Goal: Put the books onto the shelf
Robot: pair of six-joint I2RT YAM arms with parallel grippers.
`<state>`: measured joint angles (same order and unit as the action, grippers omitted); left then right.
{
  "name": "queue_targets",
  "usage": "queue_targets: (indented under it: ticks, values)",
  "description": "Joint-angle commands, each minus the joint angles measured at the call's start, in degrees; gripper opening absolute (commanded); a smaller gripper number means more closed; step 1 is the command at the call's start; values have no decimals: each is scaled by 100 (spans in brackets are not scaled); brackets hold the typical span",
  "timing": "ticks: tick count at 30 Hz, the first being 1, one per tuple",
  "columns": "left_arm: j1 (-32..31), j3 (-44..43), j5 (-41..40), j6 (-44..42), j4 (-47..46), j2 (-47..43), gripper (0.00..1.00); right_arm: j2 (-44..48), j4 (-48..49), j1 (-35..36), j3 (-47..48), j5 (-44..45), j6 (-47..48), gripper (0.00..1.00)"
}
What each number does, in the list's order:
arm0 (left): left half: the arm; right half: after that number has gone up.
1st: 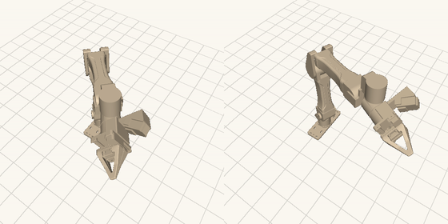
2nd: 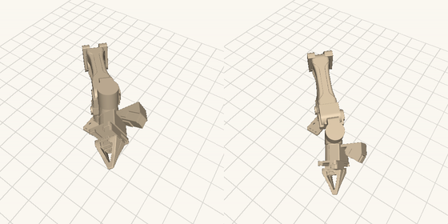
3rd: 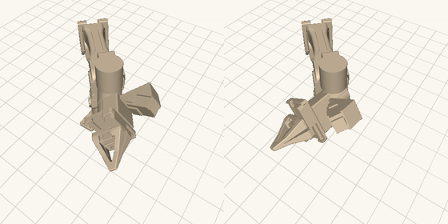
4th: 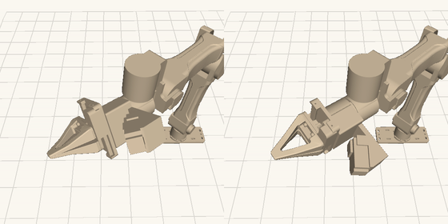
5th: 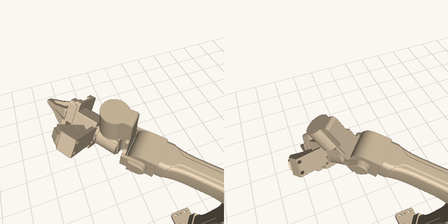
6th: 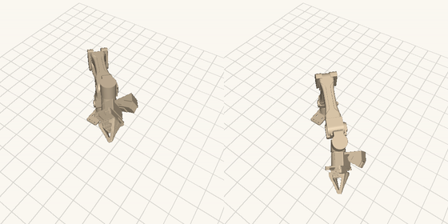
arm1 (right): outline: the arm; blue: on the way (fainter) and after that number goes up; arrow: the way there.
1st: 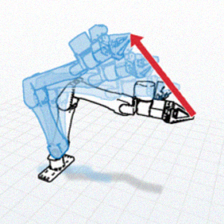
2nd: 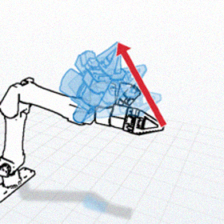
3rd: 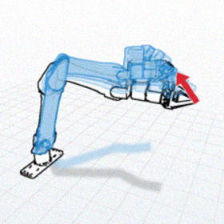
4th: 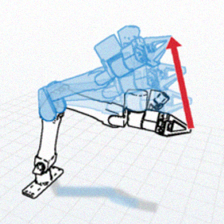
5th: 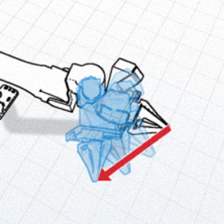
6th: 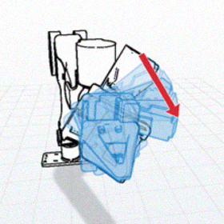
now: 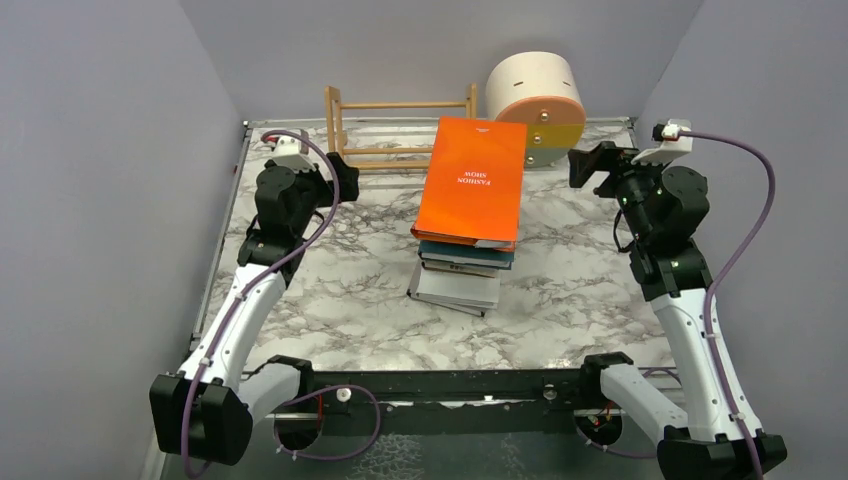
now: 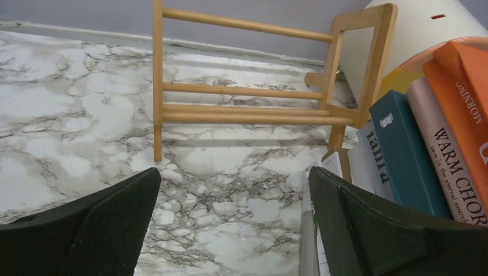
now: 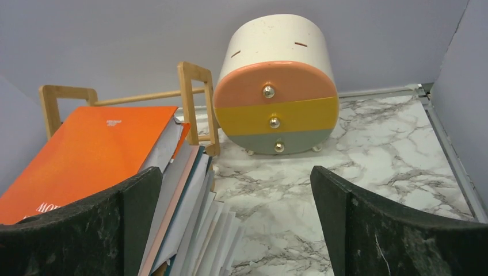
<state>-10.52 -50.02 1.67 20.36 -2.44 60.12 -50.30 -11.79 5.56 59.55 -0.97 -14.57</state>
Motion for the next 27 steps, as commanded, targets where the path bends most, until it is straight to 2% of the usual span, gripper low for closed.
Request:
queue_targets:
  ticks: [1, 6, 9, 12, 16, 20, 27]
  values:
    - [7, 254, -84, 19, -503, -330, 99, -49, -127, -20, 170, -211, -74, 100]
    - [7, 473, -226, 334, -722, -785, 99, -36, 34, -22, 124, -658, -220, 100]
    - [7, 520, -13, 364, -833, -996, 99, -55, 106, -20, 209, -984, -338, 100]
    - [7, 338, 177, 451, -646, -1043, 92, -96, 18, -20, 413, -1214, -420, 100]
    - [7, -167, 778, 765, -364, -757, 89, -382, -410, -20, 830, -1413, -473, 100]
    - [-6, -708, 1720, 1183, -300, -216, 89, -899, -759, -20, 1173, -2073, -566, 100]
    - [-197, -1167, 2237, 1484, -209, 391, 88, -1293, -782, -20, 1065, -3061, -981, 100]
